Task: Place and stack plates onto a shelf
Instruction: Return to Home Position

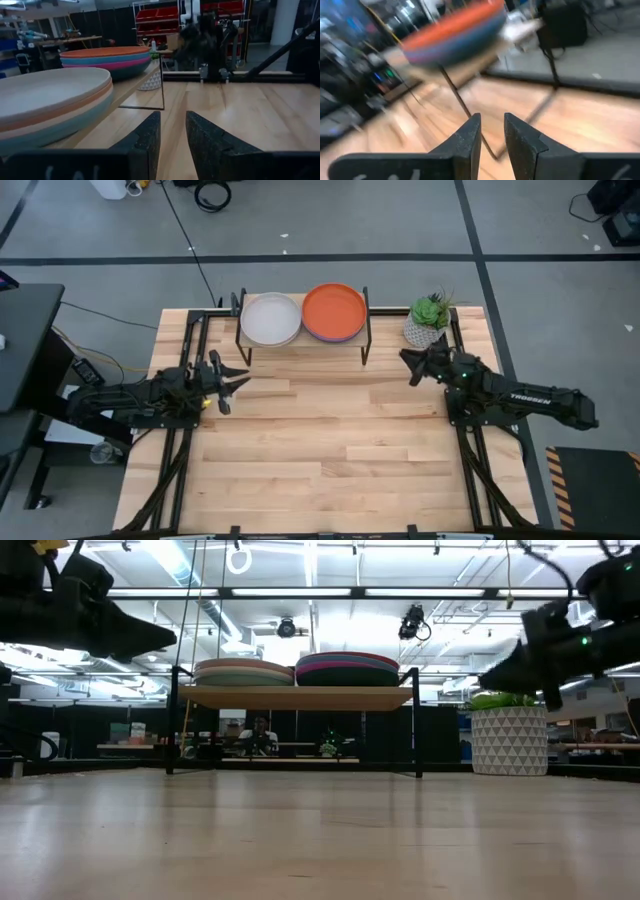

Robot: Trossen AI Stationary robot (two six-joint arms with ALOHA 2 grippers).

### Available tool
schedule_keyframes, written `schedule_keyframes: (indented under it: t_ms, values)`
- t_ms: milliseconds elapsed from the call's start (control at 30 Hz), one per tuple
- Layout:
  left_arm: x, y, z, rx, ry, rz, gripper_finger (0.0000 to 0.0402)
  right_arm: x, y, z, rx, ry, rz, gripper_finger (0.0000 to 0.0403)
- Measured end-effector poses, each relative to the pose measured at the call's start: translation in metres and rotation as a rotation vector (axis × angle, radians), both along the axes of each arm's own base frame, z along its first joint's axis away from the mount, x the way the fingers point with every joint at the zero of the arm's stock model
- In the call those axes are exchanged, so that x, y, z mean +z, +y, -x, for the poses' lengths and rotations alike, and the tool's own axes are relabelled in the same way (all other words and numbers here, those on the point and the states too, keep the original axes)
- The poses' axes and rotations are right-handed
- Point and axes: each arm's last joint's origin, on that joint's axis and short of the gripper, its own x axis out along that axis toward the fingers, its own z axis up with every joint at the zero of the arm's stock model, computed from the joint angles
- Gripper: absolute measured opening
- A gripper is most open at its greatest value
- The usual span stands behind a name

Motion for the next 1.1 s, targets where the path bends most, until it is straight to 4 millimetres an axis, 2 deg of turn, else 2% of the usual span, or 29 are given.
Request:
schedule_keyframes:
  t_ms: [200,1100]
  values:
    - [0.0023,0.0,0.0001,-0.002,-0.043,0.057,0.0098,-0.0057,0.0001,-0.0014,0.024,0.069,-0.007,0.0091]
    - [0.0031,0.0,0.0001,-0.002,-0.052,0.057,0.0098,-0.0054,0.0012,-0.0022,0.072,0.067,-0.007,0.0091]
